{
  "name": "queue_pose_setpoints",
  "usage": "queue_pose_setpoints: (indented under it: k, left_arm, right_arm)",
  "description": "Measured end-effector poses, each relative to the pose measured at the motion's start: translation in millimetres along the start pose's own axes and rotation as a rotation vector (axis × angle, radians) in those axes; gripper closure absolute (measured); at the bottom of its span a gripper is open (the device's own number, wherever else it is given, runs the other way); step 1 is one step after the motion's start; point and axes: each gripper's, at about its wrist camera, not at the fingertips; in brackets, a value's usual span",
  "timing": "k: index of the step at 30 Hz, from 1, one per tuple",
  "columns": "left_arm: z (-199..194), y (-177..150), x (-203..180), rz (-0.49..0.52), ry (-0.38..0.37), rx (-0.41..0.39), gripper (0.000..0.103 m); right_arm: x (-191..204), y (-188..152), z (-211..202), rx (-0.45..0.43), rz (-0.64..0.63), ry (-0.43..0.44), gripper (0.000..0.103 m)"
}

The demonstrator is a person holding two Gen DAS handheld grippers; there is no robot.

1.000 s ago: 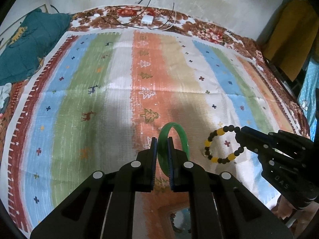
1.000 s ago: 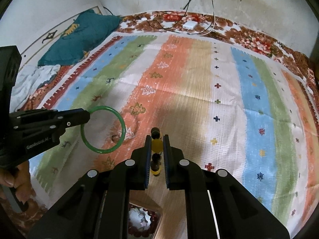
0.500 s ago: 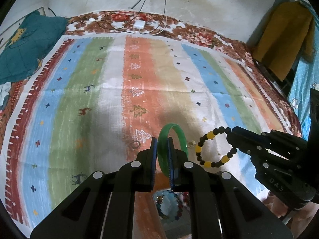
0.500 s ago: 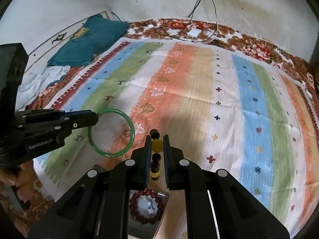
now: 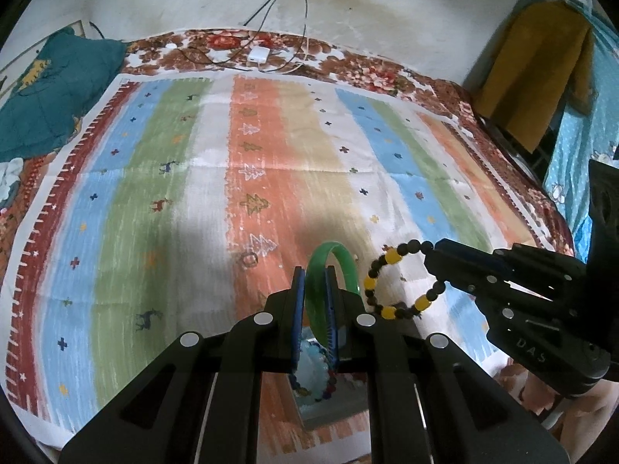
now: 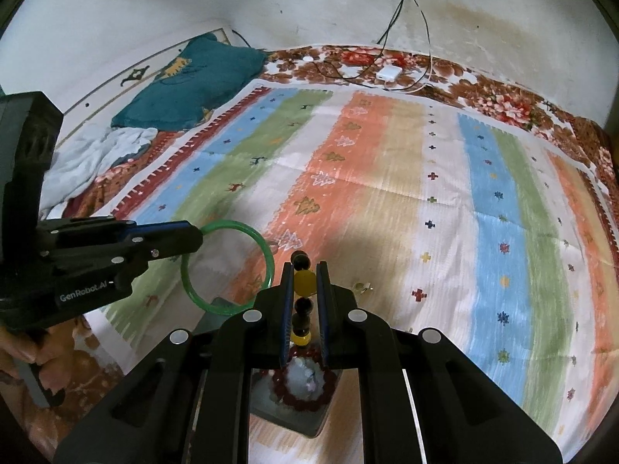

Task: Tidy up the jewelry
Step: 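Open both tools above the tin to drop the bangle and bracelet in, then move both open tools over the small silver ring and gold charm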

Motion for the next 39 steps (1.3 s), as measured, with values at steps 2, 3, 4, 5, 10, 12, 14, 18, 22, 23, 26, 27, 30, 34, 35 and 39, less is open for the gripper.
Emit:
queue_pose_setpoints:
  k: [2, 3, 4, 5, 10, 12, 14, 18, 22, 23, 26, 27, 30, 34, 35, 39]
  left_arm:
    - [-1.4, -3.7, -1.6, 0.008, -0.001, 0.001, 0.094]
    - [-1.9, -5.3, -2.2, 0.012, -0.001, 0.002, 0.094]
    - [-2.5, -7.4, -3.1, 0.016, -0.002, 0.003, 0.094]
    - [-2.6, -8.7, -3.7, 0.018, -0.002, 0.004, 0.094]
    - [-2.9, -16.3, -4.3, 0.015, -0.01, 0.019, 0.093]
    - [-1.7, -18.9, -3.0, 0.005, -0.023, 0.04, 0.093]
    - [2.1, -21.5, -1.1, -0.006, -0.029, 0.073, 0.092]
    - [8.4, -21.3, 5.1, -0.02, 0.016, 0.084, 0.054]
    - [8.6, -14.6, 14.9, -0.046, 0.048, 0.059, 0.046]
    - [9.3, -13.4, 16.2, -0.047, 0.056, 0.056, 0.044]
    - [16.0, -7.4, 23.9, -0.065, 0.081, 0.057, 0.042]
    - [17.5, -5.8, 25.4, -0.068, 0.084, 0.06, 0.041]
    - [21.3, -0.2, 28.6, -0.073, 0.099, 0.055, 0.036]
    - [29.7, 7.3, 34.0, -0.09, 0.106, 0.063, 0.03]
    - [33.1, 9.2, 35.6, -0.094, 0.109, 0.069, 0.028]
    - [44.6, 13.9, 39.3, -0.097, 0.124, 0.086, 0.023]
  right_arm:
    - [2.8, -4.1, -3.2, 0.0, -0.003, 0.004, 0.091]
    - [3.5, -6.0, -4.2, 0.001, -0.003, 0.007, 0.091]
    - [4.4, -7.3, -5.1, 0.002, -0.004, 0.008, 0.091]
    - [5.4, -9.0, -5.8, 0.004, -0.005, 0.011, 0.091]
    - [9.1, -14.0, -9.7, 0.004, -0.01, 0.024, 0.091]
    - [12.2, -16.8, -10.8, 0.011, -0.021, 0.048, 0.091]
    - [12.5, -20.0, -9.6, 0.019, -0.019, 0.058, 0.091]
    - [4.7, -24.1, -4.9, 0.036, 0.02, 0.041, 0.062]
    - [-2.8, -24.7, 1.5, 0.053, 0.044, 0.02, 0.049]
    - [-4.4, -24.8, 5.0, 0.062, 0.048, 0.015, 0.047]
    - [-10.2, -23.3, 14.7, 0.084, 0.057, 0.002, 0.043]
    - [-12.1, -22.3, 16.9, 0.087, 0.06, -0.002, 0.042]
    - [-16.8, -19.2, 22.3, 0.093, 0.064, -0.013, 0.035]
    - [-23.0, -14.7, 30.4, 0.104, 0.072, -0.028, 0.032]
    - [-24.8, -13.9, 32.7, 0.108, 0.076, -0.032, 0.032]
    - [-32.1, -13.1, 42.6, 0.132, 0.098, -0.036, 0.032]
Point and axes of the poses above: each gripper's, at about its wrist camera, not at the fingertips, and z roughly the way its jaws point, x to its left, y to its top, and after that the axes turned 12 degrees about -z, right-handed
